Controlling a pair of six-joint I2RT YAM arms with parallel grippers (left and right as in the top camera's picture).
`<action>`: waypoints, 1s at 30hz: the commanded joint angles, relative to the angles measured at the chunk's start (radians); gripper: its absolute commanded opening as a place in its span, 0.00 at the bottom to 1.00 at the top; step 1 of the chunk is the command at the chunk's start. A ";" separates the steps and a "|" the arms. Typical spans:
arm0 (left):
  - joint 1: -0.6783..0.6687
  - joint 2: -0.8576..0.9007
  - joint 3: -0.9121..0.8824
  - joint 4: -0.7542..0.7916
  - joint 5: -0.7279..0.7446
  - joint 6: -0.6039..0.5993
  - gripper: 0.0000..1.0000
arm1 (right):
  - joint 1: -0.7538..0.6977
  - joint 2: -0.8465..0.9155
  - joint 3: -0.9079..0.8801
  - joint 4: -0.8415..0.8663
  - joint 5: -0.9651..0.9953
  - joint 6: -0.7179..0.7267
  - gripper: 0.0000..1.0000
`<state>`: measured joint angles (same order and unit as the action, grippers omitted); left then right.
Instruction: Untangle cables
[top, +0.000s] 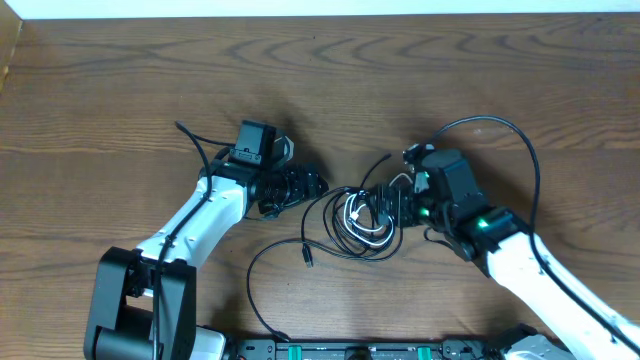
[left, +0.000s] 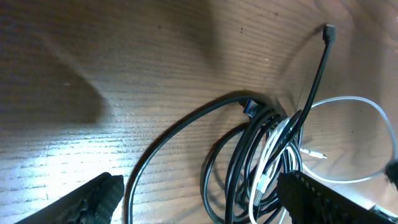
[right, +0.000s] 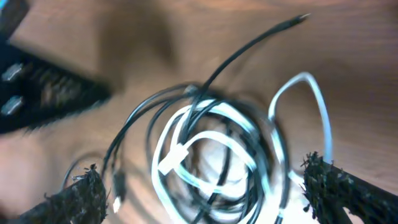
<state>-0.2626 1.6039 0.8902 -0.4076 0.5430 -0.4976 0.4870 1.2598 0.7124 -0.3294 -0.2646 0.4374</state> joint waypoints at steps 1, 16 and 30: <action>0.005 0.005 -0.003 -0.002 -0.013 0.003 0.85 | 0.000 -0.014 0.005 -0.035 -0.169 -0.145 0.88; 0.004 0.005 -0.003 -0.003 -0.013 0.003 0.86 | 0.119 0.127 -0.002 0.091 -0.164 -0.203 0.73; 0.005 0.005 -0.003 -0.003 -0.119 0.003 0.85 | 0.201 0.291 -0.003 0.042 -0.036 -0.253 0.36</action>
<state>-0.2626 1.6039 0.8902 -0.4080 0.4522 -0.4976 0.6811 1.5406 0.7101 -0.2913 -0.3267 0.2066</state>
